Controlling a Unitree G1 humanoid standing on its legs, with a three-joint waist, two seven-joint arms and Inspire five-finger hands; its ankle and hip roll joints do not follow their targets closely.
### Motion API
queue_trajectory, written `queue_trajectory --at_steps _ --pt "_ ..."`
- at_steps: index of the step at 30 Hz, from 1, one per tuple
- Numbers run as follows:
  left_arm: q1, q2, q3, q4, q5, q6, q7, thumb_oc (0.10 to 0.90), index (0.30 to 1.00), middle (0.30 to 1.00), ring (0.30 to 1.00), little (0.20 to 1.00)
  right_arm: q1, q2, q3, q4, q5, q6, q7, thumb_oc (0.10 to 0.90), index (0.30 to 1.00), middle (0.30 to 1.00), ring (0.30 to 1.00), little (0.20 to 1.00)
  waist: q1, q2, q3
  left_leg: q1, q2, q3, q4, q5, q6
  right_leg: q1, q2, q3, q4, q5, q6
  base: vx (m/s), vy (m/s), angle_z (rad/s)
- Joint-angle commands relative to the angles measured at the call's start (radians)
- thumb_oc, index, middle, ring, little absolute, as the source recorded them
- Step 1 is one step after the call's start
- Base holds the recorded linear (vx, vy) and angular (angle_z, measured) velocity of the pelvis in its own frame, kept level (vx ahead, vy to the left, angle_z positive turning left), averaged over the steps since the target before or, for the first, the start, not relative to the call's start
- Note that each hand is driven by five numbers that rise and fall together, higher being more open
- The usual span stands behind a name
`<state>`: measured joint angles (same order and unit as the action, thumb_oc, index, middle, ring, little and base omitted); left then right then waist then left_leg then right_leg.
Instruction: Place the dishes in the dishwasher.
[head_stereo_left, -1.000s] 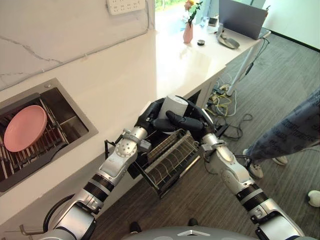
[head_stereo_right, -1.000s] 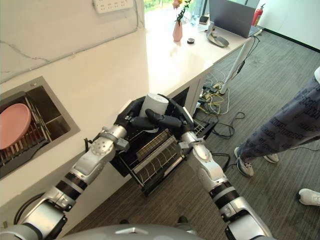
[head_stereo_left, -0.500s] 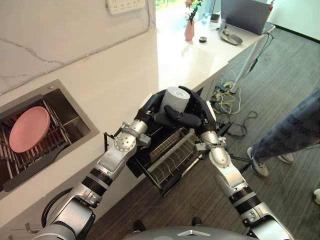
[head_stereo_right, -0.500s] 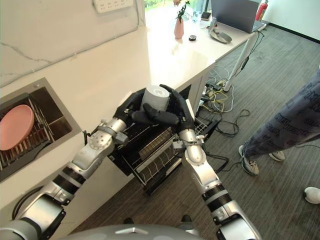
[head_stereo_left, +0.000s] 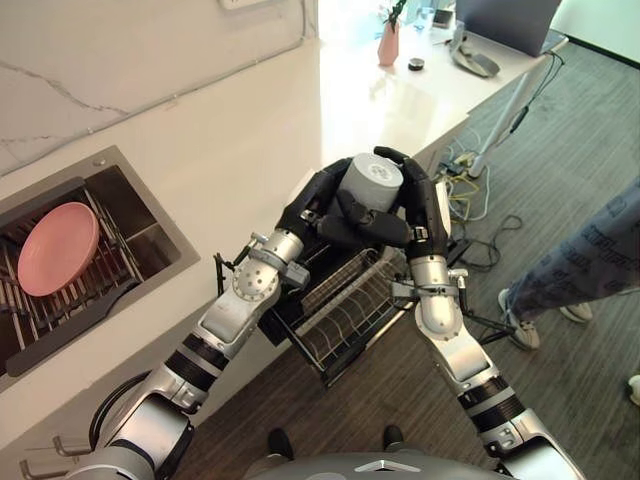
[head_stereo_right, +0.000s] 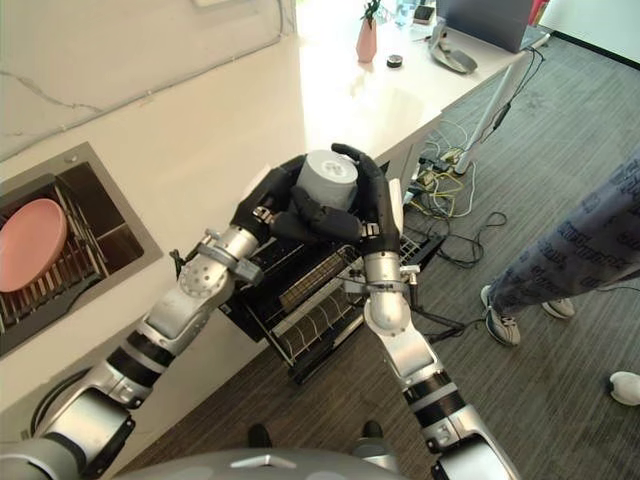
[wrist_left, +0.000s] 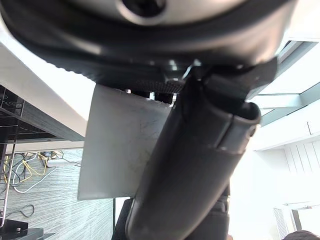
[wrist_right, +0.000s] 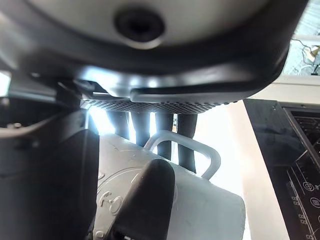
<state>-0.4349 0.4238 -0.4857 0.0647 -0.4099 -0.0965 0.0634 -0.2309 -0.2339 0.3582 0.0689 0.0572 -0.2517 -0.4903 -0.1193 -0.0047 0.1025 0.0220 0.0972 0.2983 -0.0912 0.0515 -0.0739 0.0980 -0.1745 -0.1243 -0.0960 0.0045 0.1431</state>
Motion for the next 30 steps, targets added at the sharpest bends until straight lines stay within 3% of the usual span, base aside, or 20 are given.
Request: queue_trajectory --at_steps 1,5,8,16,21,26,30 --pt "0.038 -0.028 -0.036 -0.286 -0.121 -0.193 -0.105 0.800 0.900 0.900 0.900 0.900 -0.136 -0.067 -0.495 0.206 -0.062 0.114 -0.448 0.400 0.300 0.300 0.300 0.300 0.056 0.005 -0.081 0.136 0.018 0.008 0.015 -0.129 -0.011 -0.053 -0.013 0.071 0.125 -0.076 0.068 0.00 -0.007 0.15" --pt "0.094 -0.013 -0.005 -0.276 -0.235 -0.151 -0.175 0.800 0.900 0.900 0.900 0.900 -0.128 -0.076 -0.512 0.205 -0.063 0.127 -0.425 0.400 0.300 0.300 0.300 0.300 0.060 0.006 -0.079 0.135 0.018 0.007 0.014 -0.128 -0.011 -0.054 -0.012 0.069 0.129 -0.077 0.067 0.00 -0.002 0.06" --pt "0.198 0.009 0.076 -0.264 -0.364 -0.117 -0.236 0.800 0.900 0.900 0.900 0.900 -0.107 -0.076 -0.509 0.201 -0.040 0.116 -0.370 0.400 0.300 0.300 0.300 0.300 0.067 0.006 -0.078 0.136 0.020 0.007 0.013 -0.125 -0.014 -0.056 -0.010 0.068 0.136 -0.079 0.064 0.00 -0.002 0.01" --pt "0.381 0.060 0.271 -0.252 -0.420 -0.116 -0.266 0.800 0.900 0.900 0.900 0.900 -0.056 -0.093 -0.525 0.208 -0.002 0.079 -0.280 0.400 0.300 0.300 0.300 0.300 0.090 0.002 -0.074 0.135 0.031 0.000 0.012 -0.117 -0.021 -0.056 0.000 0.061 0.150 -0.088 0.054 0.00 -0.002 0.02" --pt "0.452 0.096 0.304 -0.215 -0.450 -0.081 -0.310 0.800 0.900 0.900 0.900 0.900 -0.049 -0.123 -0.555 0.216 0.008 0.073 -0.256 0.400 0.300 0.300 0.300 0.300 0.096 -0.001 -0.075 0.132 0.042 -0.006 0.011 -0.111 -0.028 -0.057 0.006 0.052 0.159 -0.095 0.050 0.01 -0.017 0.08" --pt "0.564 0.080 0.370 -0.138 -0.516 -0.051 -0.311 0.800 0.900 0.900 0.900 0.900 -0.038 -0.168 -0.609 0.212 0.008 0.064 -0.245 0.400 0.300 0.300 0.300 0.300 0.111 -0.006 -0.070 0.132 0.057 -0.009 0.020 -0.109 -0.033 -0.057 0.018 0.049 0.173 -0.107 0.042 0.02 -0.042 0.05" --pt "0.586 0.059 0.371 -0.117 -0.580 -0.016 -0.323 0.800 0.900 0.900 0.900 0.900 -0.019 -0.167 -0.597 0.198 0.011 0.066 -0.219 0.400 0.300 0.300 0.300 0.300 0.109 -0.003 -0.068 0.133 0.063 -0.004 0.041 -0.115 -0.034 -0.058 0.022 0.053 0.180 -0.110 0.038 0.01 -0.040 -0.02"
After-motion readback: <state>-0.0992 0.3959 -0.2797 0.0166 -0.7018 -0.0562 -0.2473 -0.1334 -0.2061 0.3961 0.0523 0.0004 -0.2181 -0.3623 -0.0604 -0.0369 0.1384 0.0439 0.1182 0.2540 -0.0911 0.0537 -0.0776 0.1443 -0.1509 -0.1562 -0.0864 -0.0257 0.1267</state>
